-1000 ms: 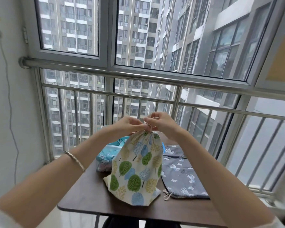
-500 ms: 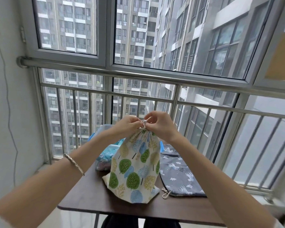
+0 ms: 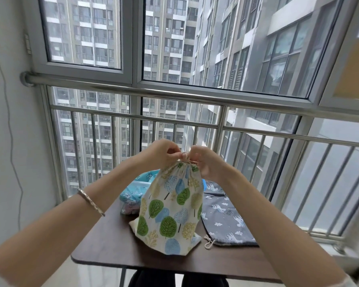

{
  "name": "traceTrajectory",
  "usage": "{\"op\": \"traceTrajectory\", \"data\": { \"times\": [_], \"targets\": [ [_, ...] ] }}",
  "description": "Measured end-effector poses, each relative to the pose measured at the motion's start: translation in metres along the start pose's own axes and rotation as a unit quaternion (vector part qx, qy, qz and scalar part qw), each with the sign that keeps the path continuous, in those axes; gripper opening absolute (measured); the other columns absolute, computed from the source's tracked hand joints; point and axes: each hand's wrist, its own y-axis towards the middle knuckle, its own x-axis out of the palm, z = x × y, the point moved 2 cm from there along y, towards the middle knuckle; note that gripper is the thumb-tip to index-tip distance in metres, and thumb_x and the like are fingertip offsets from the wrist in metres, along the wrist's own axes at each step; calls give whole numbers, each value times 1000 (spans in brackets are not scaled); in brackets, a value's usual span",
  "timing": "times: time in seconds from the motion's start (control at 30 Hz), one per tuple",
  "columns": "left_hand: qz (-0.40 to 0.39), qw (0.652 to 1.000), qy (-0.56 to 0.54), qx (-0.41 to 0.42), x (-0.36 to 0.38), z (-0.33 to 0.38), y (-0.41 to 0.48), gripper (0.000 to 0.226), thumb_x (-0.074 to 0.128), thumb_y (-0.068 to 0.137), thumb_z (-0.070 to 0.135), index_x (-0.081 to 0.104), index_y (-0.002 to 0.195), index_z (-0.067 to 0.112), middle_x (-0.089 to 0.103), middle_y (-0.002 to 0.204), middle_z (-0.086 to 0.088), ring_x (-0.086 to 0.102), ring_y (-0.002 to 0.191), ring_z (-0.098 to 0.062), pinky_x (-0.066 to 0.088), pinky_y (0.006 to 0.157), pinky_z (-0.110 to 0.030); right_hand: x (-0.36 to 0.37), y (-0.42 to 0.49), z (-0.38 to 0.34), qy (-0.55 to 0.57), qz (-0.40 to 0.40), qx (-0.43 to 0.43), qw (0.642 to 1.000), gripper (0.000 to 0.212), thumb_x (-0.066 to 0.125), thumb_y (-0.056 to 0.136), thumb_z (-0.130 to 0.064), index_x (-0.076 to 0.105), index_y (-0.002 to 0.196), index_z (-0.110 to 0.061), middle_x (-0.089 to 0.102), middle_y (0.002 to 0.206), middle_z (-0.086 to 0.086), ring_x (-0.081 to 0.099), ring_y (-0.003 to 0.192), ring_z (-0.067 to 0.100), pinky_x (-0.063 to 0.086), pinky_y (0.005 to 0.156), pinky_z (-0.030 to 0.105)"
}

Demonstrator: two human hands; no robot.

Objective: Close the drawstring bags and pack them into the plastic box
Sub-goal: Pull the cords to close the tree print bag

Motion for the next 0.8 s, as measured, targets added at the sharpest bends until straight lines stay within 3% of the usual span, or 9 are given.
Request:
{"op": "traceTrajectory", "data": {
  "times": [0.1, 0.23, 0.37, 0.47, 0.6, 0.7, 0.8],
  "targets": [
    [20, 998, -57, -9, 1, -2, -1, 23, 60, 91, 32, 70, 88, 11, 67, 72, -3, 53, 59, -11, 43, 54, -16, -2, 0, -1, 19, 18, -8, 1000, 12, 55, 79, -1, 49, 72, -9, 50, 71, 3, 47, 64, 12, 43, 66, 27],
    [28, 994, -99, -21, 1, -6, -1, 24, 61, 90, 31, 72, 90, 9, 68, 74, -5, 57, 64, -14, 47, 62, -23, 0, -2, -7, -110, 57, -86, 988, 20, 61, 85, -3, 60, 65, -6, 55, 65, 4, 51, 64, 12, 45, 67, 25],
    [23, 989, -140, -40, 2, -8, -1, 24, 62, 89, 32, 73, 89, 10, 72, 83, -9, 64, 76, -19, 54, 73, -32, 3, -10, -3, -218, 134, -198, 946, 8, 70, 82, -14, 74, 75, -15, 68, 68, -2, 62, 67, 6, 49, 67, 21],
    [22, 982, -178, -53, 1, -8, -2, 19, 62, 89, 31, 72, 83, 16, 70, 74, 1, 64, 72, -11, 51, 65, -23, 7, -11, 1, -267, 172, -272, 909, 5, 73, 82, -17, 75, 84, -13, 71, 71, 0, 65, 65, 5, 50, 63, 21],
    [1, 975, -208, -74, 2, -13, -1, 21, 63, 87, 34, 72, 85, 16, 71, 80, -1, 67, 78, -14, 54, 71, -27, 7, -6, 3, -302, 198, -327, 873, 40, 77, 79, -15, 59, 115, -15, 65, 72, 0, 63, 64, 11, 55, 61, 23],
    [-5, 968, -236, -85, 4, -17, -2, 19, 61, 90, 31, 69, 86, 13, 69, 80, -3, 64, 75, -14, 50, 67, -24, 4, -3, 5, -345, 206, -359, 842, 26, 79, 78, -19, 60, 96, -14, 58, 74, -2, 54, 63, 9, 48, 57, 21],
    [-1, 958, -270, -98, 7, -20, -1, 19, 60, 91, 30, 69, 85, 14, 70, 85, -6, 65, 80, -18, 53, 75, -30, 2, -2, 6, -382, 197, -389, 815, 14, 79, 79, -20, 67, 83, -14, 57, 73, -5, 48, 62, 5, 42, 59, 18]
  ]
}}
